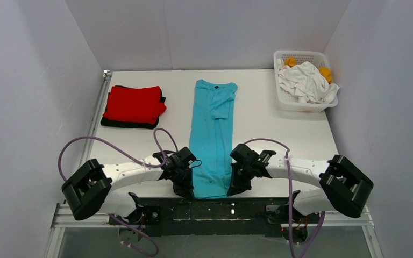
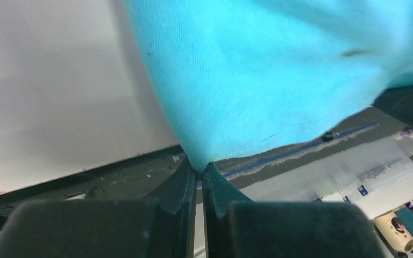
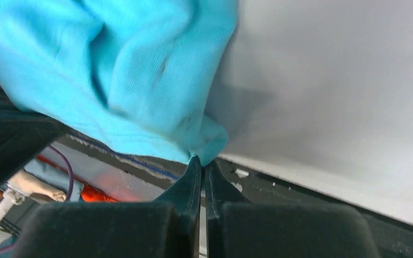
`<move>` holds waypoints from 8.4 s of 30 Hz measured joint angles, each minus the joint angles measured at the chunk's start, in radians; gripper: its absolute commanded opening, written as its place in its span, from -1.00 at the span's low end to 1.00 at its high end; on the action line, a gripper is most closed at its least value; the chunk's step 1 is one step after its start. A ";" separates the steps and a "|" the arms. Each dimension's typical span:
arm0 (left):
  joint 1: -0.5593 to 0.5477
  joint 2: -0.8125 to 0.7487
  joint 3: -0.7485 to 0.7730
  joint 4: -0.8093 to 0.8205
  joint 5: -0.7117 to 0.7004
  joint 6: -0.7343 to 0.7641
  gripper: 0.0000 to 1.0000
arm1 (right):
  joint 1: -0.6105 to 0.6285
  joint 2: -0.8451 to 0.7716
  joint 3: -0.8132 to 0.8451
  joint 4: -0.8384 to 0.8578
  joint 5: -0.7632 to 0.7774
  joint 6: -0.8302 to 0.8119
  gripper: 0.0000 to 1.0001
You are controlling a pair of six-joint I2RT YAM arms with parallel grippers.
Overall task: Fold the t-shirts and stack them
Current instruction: Grab the bottom of the folded rectangular tshirt with both arms, then fold the folded rectangular tshirt in 1/3 of the way, then grab one side of the 2/3 rectangular tshirt with both arms, then fold the long partially folded tshirt into a neat square
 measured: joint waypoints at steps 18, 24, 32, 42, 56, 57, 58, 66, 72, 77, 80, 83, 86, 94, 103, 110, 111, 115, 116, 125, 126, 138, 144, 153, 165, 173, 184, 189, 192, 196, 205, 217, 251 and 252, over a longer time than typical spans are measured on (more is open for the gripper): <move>0.001 -0.319 -0.074 -0.100 0.102 0.036 -1.00 | 0.197 -0.293 -0.063 -0.116 -0.029 0.167 -0.97; 0.024 -0.233 0.007 -0.098 0.068 0.067 -1.00 | 0.145 -0.247 0.063 -0.203 0.077 0.109 -0.97; 0.160 -0.114 0.193 -0.096 0.014 0.116 -1.00 | -0.065 -0.192 0.182 -0.228 0.129 -0.006 -0.97; 0.334 0.111 0.434 -0.121 0.012 0.224 -1.00 | -0.280 0.058 0.449 -0.203 0.137 -0.216 -0.97; 0.450 0.454 0.768 -0.219 -0.003 0.384 -1.00 | -0.373 0.313 0.645 -0.198 0.201 -0.306 -0.97; 0.452 0.475 0.776 -0.219 -0.003 0.391 -1.00 | -0.377 0.315 0.645 -0.196 0.216 -0.306 -0.97; 0.454 0.479 0.778 -0.219 -0.003 0.393 -1.00 | -0.381 0.315 0.645 -0.193 0.229 -0.306 -0.97; 0.457 0.582 0.885 -0.245 -0.048 0.428 -0.99 | -0.420 0.394 0.676 -0.122 0.252 -0.336 -0.97; 0.480 0.660 0.978 -0.286 -0.101 0.454 0.97 | -0.446 0.544 0.801 -0.114 0.260 -0.387 0.58; 0.501 0.526 0.956 -0.257 -0.050 0.451 0.97 | -0.456 0.347 0.654 -0.040 0.221 -0.386 0.67; 0.501 0.334 0.712 -0.223 -0.028 0.417 0.96 | -0.448 0.193 0.494 0.034 0.163 -0.380 0.67; 0.499 0.195 0.509 -0.231 -0.004 0.365 0.97 | -0.409 0.138 0.437 0.052 0.099 -0.388 0.67; 0.490 0.116 0.373 -0.214 0.006 0.320 0.96 | -0.363 0.191 0.459 0.108 0.041 -0.398 0.67; 0.475 -0.228 0.119 -0.231 -0.039 0.237 0.97 | -0.325 0.517 0.689 0.168 -0.040 -0.408 0.67; 0.475 -0.382 0.080 -0.327 -0.132 0.232 0.99 | -0.362 0.845 1.129 0.071 0.005 -0.453 0.67; 0.475 -0.272 0.101 -0.311 -0.144 0.233 0.99 | -0.393 0.609 0.940 0.021 0.160 -0.486 0.92; 0.475 -0.247 0.112 -0.306 -0.146 0.235 0.99 | -0.394 0.521 0.867 0.019 0.193 -0.488 0.93; 0.475 -0.140 0.180 -0.268 -0.152 0.243 0.99 | -0.401 0.130 0.573 0.038 0.298 -0.484 0.93; 0.475 -0.117 0.193 -0.250 -0.150 0.243 0.99 | -0.404 0.061 0.526 0.036 0.312 -0.481 0.93; 0.475 0.114 0.219 -0.046 -0.085 0.186 0.61 | -0.443 -0.195 0.061 0.113 0.305 -0.354 0.86; 0.475 0.136 0.219 -0.022 -0.081 0.179 0.49 | -0.443 -0.223 0.019 0.120 0.301 -0.336 0.84; 0.440 0.248 0.224 0.159 0.002 0.094 -0.26 | -0.443 -0.223 -0.028 0.233 0.259 -0.246 0.51; 0.431 0.267 0.228 0.164 0.000 0.092 -0.74 | -0.443 -0.151 -0.029 0.260 0.189 -0.238 0.36; 0.429 0.299 0.245 0.166 0.015 0.098 -1.00 | -0.400 -0.020 -0.026 0.329 0.102 -0.218 0.11; 0.429 0.287 0.227 0.190 0.017 0.097 -1.00 | -0.337 0.087 0.014 0.349 0.101 -0.195 -0.28; 0.429 0.272 0.207 0.204 0.011 0.092 -1.00 | -0.294 0.077 0.024 0.315 0.148 -0.194 -0.25; 0.425 0.256 0.188 0.221 0.002 0.085 -1.00 | -0.260 0.063 0.023 0.270 0.188 -0.192 -0.91; 0.424 0.244 0.181 0.213 0.001 0.090 -1.00 | -0.248 0.066 0.034 0.237 0.180 -0.203 -0.97; 0.412 0.177 0.131 0.171 -0.015 0.099 -1.00 | -0.217 0.027 0.041 0.150 0.165 -0.221 -0.97; 0.347 -0.029 0.010 0.042 -0.050 0.092 -1.00 | -0.169 -0.098 0.041 0.009 0.086 -0.223 -0.97; 0.258 -0.661 0.018 -0.363 -0.052 0.035 -1.00 | -0.120 -0.396 0.107 -0.241 -0.198 -0.210 -0.97; 0.248 -0.640 0.306 -0.595 -0.071 0.096 -1.00 | -0.149 -0.439 0.277 -0.356 -0.338 -0.259 -0.97; 0.442 0.229 0.654 -0.275 -0.283 0.257 -1.00 | -0.521 0.154 0.551 -0.280 -0.163 -0.434 -0.97; 0.444 0.251 0.661 -0.272 -0.283 0.263 -1.00 | -0.523 0.174 0.559 -0.279 -0.153 -0.434 -0.97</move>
